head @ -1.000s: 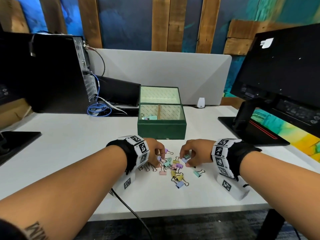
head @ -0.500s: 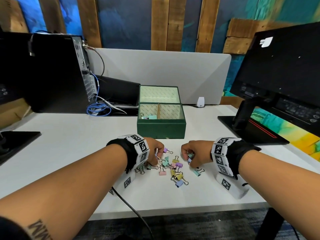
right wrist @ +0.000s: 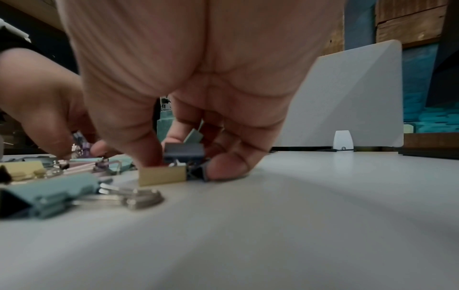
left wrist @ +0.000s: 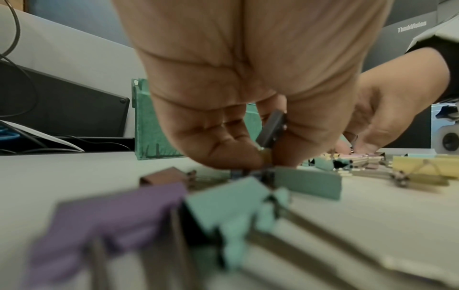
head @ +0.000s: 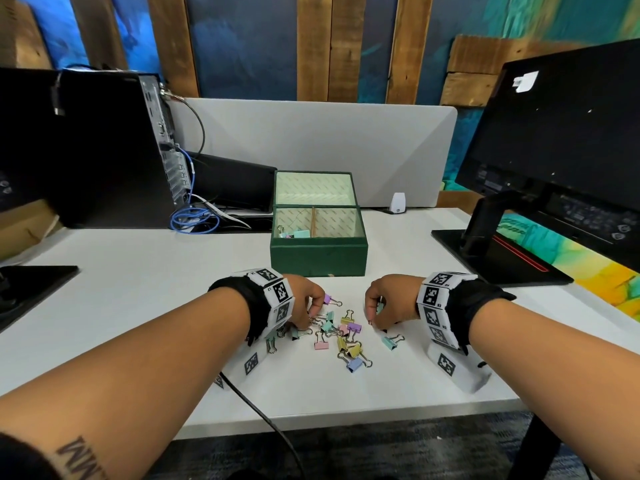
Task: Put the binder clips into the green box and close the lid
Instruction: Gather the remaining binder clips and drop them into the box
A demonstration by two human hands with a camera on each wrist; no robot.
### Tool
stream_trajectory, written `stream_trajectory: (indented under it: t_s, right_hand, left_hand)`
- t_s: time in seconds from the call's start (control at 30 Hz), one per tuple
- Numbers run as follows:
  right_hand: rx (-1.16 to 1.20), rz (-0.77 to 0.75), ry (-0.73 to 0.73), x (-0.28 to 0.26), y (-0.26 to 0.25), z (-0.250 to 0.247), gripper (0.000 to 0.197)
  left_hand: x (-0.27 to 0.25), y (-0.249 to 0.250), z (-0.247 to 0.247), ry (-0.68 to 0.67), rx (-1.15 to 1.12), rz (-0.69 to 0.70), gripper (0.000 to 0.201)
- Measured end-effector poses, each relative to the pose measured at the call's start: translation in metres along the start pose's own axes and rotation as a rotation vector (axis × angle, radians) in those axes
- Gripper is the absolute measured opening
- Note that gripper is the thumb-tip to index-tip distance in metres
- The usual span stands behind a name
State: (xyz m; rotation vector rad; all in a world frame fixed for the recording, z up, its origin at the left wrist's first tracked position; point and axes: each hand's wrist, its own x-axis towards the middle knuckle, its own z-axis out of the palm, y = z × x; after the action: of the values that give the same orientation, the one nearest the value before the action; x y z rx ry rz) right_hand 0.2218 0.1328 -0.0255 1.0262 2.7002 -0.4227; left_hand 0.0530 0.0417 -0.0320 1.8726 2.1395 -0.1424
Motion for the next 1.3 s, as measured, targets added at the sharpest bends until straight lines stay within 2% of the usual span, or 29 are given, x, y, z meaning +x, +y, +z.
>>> stream_trajectory:
  t_s: [0.1, 0.33, 0.43, 0.53, 0.67, 0.83, 0.93, 1.07, 1.3]
  right_hand:
    - [0.011, -0.011, 0.031, 0.000, 0.001, -0.001, 0.005]
    - [0.047, -0.019, 0.111, 0.002, 0.005, -0.001, 0.005]
    - [0.059, -0.033, 0.143, 0.002, 0.006, -0.003, 0.013]
    - [0.099, -0.038, 0.202, 0.003, 0.007, -0.013, 0.014]
    - [0.306, -0.041, 0.331, 0.006, 0.003, -0.047, 0.011]
    - [0.340, -0.080, 0.476, 0.035, -0.013, -0.094, 0.012]
    - [0.337, -0.046, 0.482, 0.061, -0.016, -0.104, 0.006]
    - [0.265, -0.017, 0.415, 0.087, -0.010, -0.095, 0.019]
    - [0.366, -0.038, 0.543, 0.067, 0.014, -0.079, 0.029]
  left_hand:
    - [0.001, -0.001, 0.001, 0.023, 0.000, -0.012, 0.027]
    - [0.000, -0.002, 0.000, 0.120, -0.083, 0.017, 0.028]
    - [-0.002, -0.004, -0.001, 0.184, -0.151, 0.046, 0.028]
    - [-0.003, -0.007, -0.008, 0.262, -0.287, 0.069, 0.028]
    - [-0.002, -0.013, -0.029, 0.329, -0.484, 0.108, 0.027]
    - [0.009, -0.021, -0.059, 0.415, -0.717, 0.117, 0.020]
    - [0.021, -0.023, -0.073, 0.442, -0.800, 0.112, 0.025]
    - [0.042, -0.022, -0.083, 0.451, -0.819, 0.069, 0.025]
    - [0.081, -0.010, -0.093, 0.489, -0.720, -0.018, 0.020]
